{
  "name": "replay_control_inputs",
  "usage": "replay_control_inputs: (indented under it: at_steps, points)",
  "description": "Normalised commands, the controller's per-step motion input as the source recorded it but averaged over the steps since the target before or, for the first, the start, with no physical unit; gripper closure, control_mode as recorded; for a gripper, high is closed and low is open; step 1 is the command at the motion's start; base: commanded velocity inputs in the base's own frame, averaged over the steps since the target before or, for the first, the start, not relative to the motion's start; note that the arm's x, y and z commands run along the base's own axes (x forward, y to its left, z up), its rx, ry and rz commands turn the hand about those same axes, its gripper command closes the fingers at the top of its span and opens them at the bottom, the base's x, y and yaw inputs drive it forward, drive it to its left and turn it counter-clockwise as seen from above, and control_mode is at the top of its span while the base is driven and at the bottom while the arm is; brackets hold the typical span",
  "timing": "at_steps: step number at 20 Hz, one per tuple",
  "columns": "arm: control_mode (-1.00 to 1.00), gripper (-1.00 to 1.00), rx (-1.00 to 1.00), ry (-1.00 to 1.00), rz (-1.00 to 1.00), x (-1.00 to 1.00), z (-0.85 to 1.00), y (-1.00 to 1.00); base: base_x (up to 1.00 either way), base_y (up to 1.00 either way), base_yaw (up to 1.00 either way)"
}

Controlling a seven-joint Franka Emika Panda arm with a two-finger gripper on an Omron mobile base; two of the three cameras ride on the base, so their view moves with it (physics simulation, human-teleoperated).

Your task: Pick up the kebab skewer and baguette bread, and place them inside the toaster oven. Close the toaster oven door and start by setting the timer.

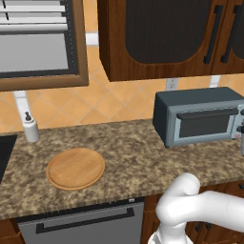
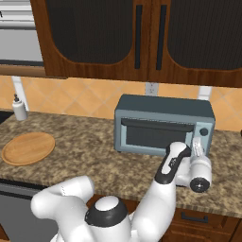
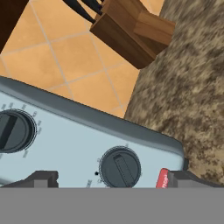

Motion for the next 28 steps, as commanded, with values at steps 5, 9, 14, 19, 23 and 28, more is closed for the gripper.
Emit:
replay_control_inputs:
  at_steps: [5,9,14,19,23,28]
  points:
    - [-1.0,-1.0,0.0,0.01,0.0,0.0,0.0,0.0,0.0,0.0,0.0]
    - [-1.0,-1.0,0.0,0.01,0.0,0.0,0.0,0.0,0.0,0.0,0.0]
    - [-1.0,-1.0,0.0,0.0,0.0,0.0,0.0,0.0,0.0,0.0,0.0]
    - [-1.0,-1.0,0.0,0.0,0.0,-0.03,0.0,-0.03,0.0,0.0,0.0]
    - [-1.0,-1.0,-0.01,0.0,0.0,-0.08,0.0,-0.13,0.0,0.0,0.0]
    - [-1.0,-1.0,-0.01,0.0,0.01,-0.03,0.0,-0.03,0.0,0.0,0.0]
